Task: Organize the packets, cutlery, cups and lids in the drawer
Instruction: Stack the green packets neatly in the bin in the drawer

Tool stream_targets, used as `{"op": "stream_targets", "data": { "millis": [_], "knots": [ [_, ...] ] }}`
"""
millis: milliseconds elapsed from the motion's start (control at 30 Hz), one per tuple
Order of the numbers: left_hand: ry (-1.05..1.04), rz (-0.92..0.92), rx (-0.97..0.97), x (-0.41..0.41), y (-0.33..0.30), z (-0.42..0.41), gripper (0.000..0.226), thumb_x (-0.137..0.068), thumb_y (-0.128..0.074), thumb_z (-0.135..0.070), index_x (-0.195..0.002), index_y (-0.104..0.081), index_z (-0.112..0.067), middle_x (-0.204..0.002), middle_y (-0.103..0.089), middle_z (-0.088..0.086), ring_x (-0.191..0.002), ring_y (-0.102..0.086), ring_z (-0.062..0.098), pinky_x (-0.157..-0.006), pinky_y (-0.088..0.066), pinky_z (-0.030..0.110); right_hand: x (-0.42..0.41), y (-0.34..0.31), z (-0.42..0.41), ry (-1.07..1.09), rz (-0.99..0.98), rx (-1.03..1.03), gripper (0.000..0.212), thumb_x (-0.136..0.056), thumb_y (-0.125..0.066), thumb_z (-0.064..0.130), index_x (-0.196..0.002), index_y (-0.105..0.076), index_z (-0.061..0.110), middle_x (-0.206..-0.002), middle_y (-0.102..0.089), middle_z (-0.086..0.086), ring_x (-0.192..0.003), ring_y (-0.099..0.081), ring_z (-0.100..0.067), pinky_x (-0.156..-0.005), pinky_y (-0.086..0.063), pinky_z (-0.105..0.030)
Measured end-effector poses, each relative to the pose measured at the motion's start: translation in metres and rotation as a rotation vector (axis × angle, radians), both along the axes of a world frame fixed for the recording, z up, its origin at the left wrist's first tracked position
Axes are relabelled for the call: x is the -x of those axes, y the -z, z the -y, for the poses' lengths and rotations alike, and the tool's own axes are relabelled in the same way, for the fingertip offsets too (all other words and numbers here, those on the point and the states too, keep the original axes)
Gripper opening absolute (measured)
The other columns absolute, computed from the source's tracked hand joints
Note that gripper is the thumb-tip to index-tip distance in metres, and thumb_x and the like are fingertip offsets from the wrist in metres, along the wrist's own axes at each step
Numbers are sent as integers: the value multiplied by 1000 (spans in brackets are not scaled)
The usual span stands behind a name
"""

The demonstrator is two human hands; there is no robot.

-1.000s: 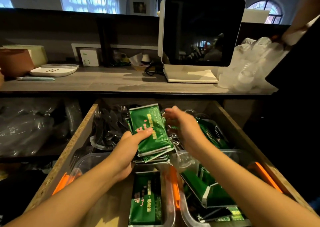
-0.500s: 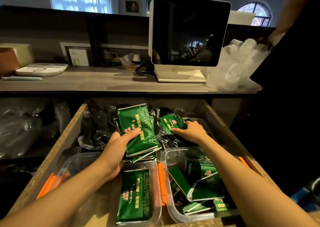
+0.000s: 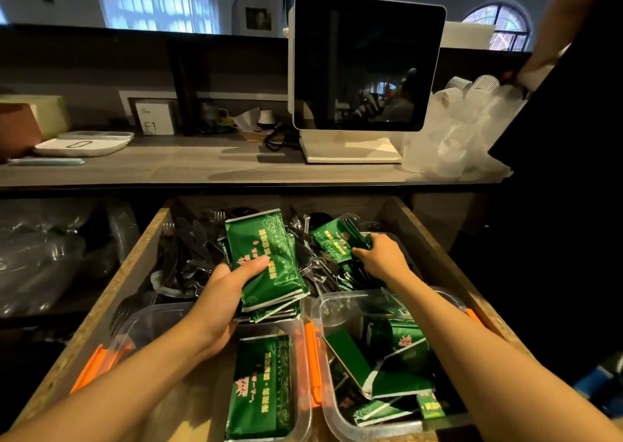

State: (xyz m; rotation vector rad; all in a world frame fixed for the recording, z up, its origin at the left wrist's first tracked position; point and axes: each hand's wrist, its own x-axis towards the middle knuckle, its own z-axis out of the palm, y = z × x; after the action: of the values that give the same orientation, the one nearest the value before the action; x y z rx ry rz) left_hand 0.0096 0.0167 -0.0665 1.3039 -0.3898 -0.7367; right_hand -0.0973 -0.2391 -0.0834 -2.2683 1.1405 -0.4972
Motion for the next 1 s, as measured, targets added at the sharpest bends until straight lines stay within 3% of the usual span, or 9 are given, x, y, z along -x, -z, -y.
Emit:
{"op": "stream_targets", "data": {
  "millis": [100, 233, 400, 500, 700, 767, 833, 867, 1000],
  "knots": [
    [-9, -3, -10, 0, 0, -1, 73, -65, -86, -33, -126, -60, -2, -106, -75, 16, -99, -73, 32, -90, -55, 44, 5, -5, -1, 71, 131, 4, 16, -92, -65, 25, -94, -68, 10, -75, -64, -5, -79, -65, -27, -60, -40, -30],
    [-27, -47, -2, 0, -3, -1, 71, -64, -78, -35, -126, -60, -5, -108, -75, 15, -100, -73, 31, -88, -56, 44, 10, -24, -9, 148, 371, -49, 36, -92, -63, 26, -63, -48, 11, -57, -49, -3, -54, -46, -18, -51, -31, -31],
    [-6, -107, 1, 1, -6, -2, 71, -65, -78, -35, -128, -60, -7, -109, -75, 16, -100, -73, 33, -87, -57, 45, 6, -45, -26, 129, 660, -301, 33, -90, -64, 30, -79, -60, -2, -73, -59, -23, -67, -60, -36, -62, -40, -35],
    [-15, -141, 6, 2, -10, -3, 75, -63, -78, -38, -130, -60, -8, -110, -75, 16, -101, -73, 33, -86, -58, 45, 7, -56, -39, 58, 764, -438, 20, -92, -64, 22, -87, -64, 3, -81, -68, -16, -74, -69, -26, -63, -52, -32],
    [-108, -167, 21, 4, -17, -3, 55, -82, -76, -36, -128, -58, -11, -108, -76, 12, -99, -73, 30, -82, -59, 45, 10, -82, -80, -132, 864, -748, 12, -92, -56, 9, -86, -66, 4, -63, -68, -7, -55, -67, -19, -45, -50, -20],
    [-131, -163, 11, 5, -19, -3, 87, -68, -84, -57, -136, -51, -13, -123, -70, 11, -111, -69, 29, -92, -56, 51, 10, -87, -92, -193, 898, -905, 19, -94, -49, 8, -82, -63, 2, -56, -66, -7, -46, -65, -18, -41, -49, -20],
    [-153, -137, 10, 2, -16, -2, 136, -29, -85, -80, -144, -43, -20, -139, -60, 8, -125, -59, 30, -101, -49, 56, 7, -88, -104, -237, 872, -1051, 30, -95, -45, 10, -74, -65, 2, -55, -67, -9, -44, -65, -20, -40, -51, -23],
    [-150, -144, 16, 2, -15, -2, 144, -19, -83, -83, -144, -44, -21, -139, -59, 7, -125, -59, 30, -102, -49, 56, 5, -84, -108, -239, 843, -1102, 34, -95, -46, 11, -71, -67, 2, -56, -67, -10, -45, -65, -21, -41, -53, -25],
    [-86, -206, 40, 4, -18, -4, 127, -22, -84, -82, -131, -57, -22, -121, -71, 10, -109, -69, 33, -97, -53, 57, -4, -66, -125, -228, 714, -1185, 16, -86, -56, 12, -79, -65, 0, -62, -67, -14, -48, -66, -25, -46, -56, -29]
  ]
}}
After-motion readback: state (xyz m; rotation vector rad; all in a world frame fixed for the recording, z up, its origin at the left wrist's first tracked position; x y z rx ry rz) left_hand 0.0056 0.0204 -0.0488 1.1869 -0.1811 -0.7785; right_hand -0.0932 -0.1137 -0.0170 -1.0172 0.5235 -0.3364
